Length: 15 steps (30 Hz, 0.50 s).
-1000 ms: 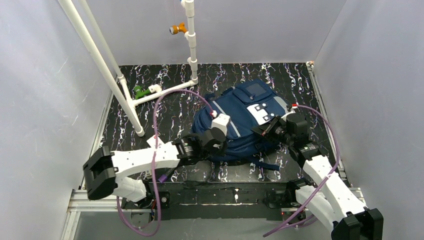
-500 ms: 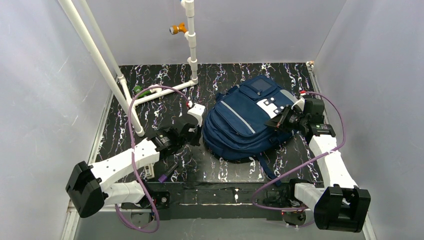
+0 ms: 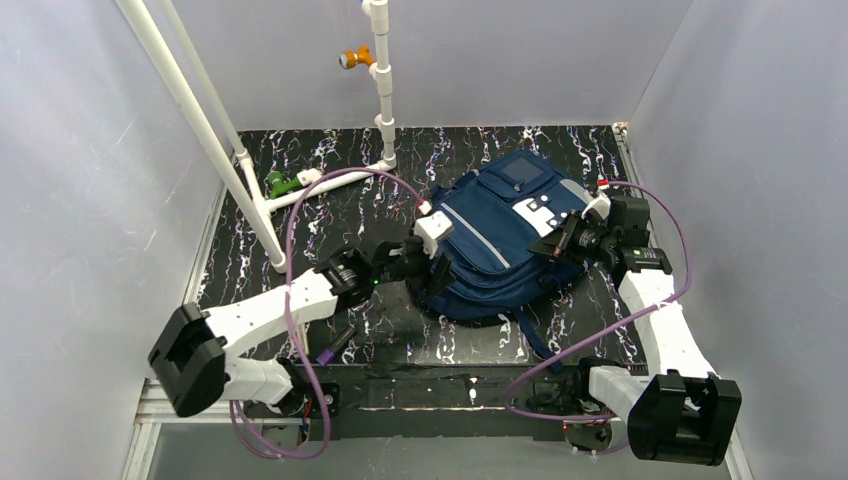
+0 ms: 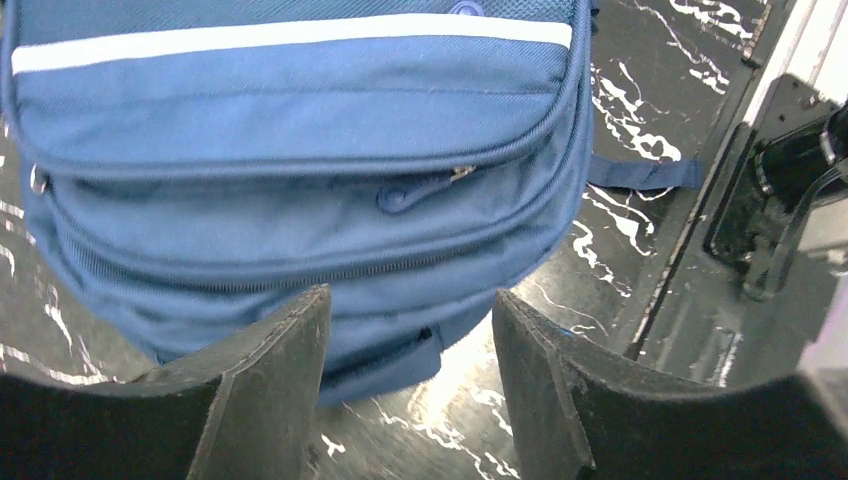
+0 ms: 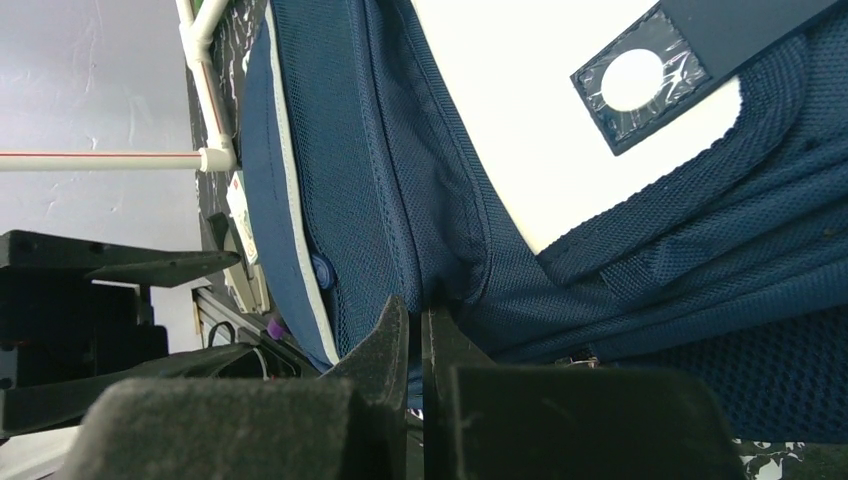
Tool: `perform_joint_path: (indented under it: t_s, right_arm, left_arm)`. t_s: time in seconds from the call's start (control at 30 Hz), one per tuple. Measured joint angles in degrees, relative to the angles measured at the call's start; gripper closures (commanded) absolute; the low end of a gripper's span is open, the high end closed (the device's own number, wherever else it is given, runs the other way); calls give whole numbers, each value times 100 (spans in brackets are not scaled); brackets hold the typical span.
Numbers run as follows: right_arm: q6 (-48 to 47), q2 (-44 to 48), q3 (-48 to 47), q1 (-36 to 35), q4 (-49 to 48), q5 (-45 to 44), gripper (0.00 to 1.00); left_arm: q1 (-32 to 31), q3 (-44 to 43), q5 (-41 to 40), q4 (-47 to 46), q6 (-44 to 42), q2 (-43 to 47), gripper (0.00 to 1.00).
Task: Pack the student bag
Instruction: Unzip the student bag at the center of the board.
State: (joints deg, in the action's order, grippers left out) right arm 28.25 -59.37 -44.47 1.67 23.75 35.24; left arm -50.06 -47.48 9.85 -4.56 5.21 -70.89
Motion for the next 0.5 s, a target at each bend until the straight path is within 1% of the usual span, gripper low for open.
perform_joint_path:
  t_s: [0.1, 0.23, 0.43, 0.5]
  right_arm:
    - [0, 0, -2, 9, -2, 15, 99]
    - [2, 0, -2, 9, -26, 48, 99]
    - [2, 0, -2, 15, -57, 81, 99]
    - [2, 0, -2, 17, -72, 96, 99]
  left_arm:
    - [0, -249, 264, -109, -481, -487, 46]
    - [-4, -409, 442, -208, -1001, -894, 50]
    - [-109, -568, 420, -315, -1416, -1257, 51]
    - [-210, -595, 354, -363, -1502, -1327, 53]
